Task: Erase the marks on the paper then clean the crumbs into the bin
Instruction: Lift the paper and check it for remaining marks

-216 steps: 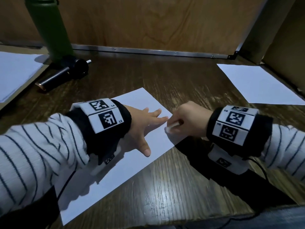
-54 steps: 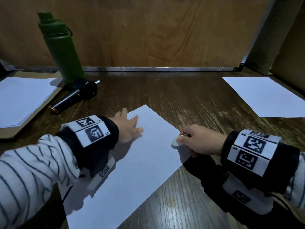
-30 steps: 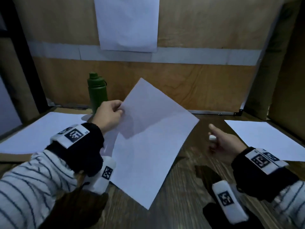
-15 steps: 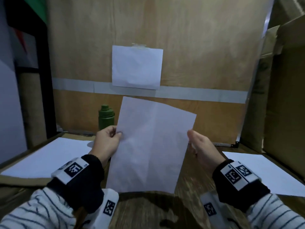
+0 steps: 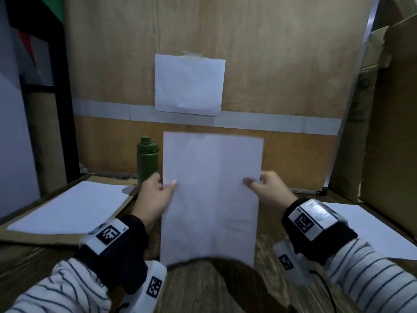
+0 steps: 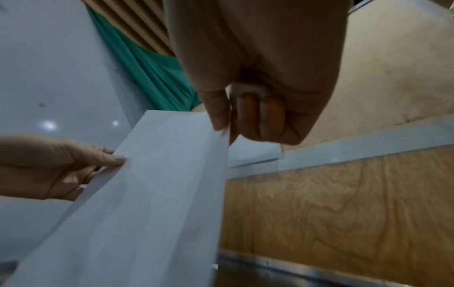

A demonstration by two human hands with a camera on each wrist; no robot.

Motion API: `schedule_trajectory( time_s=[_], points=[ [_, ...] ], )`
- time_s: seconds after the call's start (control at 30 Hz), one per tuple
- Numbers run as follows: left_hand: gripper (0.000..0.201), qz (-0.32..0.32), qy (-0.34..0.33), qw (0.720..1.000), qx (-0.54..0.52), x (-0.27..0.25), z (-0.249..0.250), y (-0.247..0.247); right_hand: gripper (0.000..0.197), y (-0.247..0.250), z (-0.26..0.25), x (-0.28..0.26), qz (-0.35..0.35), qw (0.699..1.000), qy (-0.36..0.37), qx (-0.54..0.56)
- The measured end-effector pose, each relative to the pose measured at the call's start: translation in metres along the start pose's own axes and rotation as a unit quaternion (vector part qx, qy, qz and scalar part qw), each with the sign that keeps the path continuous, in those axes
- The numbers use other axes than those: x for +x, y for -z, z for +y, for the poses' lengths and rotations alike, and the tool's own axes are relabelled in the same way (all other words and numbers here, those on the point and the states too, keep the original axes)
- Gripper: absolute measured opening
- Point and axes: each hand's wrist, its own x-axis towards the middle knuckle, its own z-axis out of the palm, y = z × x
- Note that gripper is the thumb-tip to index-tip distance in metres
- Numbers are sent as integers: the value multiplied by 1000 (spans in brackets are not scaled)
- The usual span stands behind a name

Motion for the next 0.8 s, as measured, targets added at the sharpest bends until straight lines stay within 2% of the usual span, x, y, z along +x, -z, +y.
schedule_trajectory(
  time_s=[0.07, 0.1, 0.2, 0.3, 0.4, 0.47, 0.67, 0.8],
  points=[
    [13, -23, 47, 998, 20, -7, -14, -1, 23, -8, 12, -4, -51, 995, -24, -77],
    [17, -23, 53, 998, 25, -8, -18, -1, 23, -9, 15, -5, -57, 995, -28, -81],
    [18, 9, 33, 999, 17, -4, -15, 3, 17, -5, 10, -5, -37, 999, -5, -10],
    [24, 12, 30, 999, 14, -1, -14, 3, 23, -6, 12, -5, -34, 999, 11, 16],
    [28, -42, 90, 994, 54, -10, -31, -1, 30, -20, 34, -9, -86, 993, -43, -67],
    [28, -64, 118, 988, 83, -13, -42, -2, 35, -28, 47, -11, -116, 987, -83, -75],
    [30, -44, 120, 992, 1, 1, -40, 0, 35, -25, 53, -10, -89, 987, -130, 36],
    [31, -31, 124, 991, -36, 8, -37, -3, 29, -22, 58, -16, -128, 976, -166, 49]
  ],
)
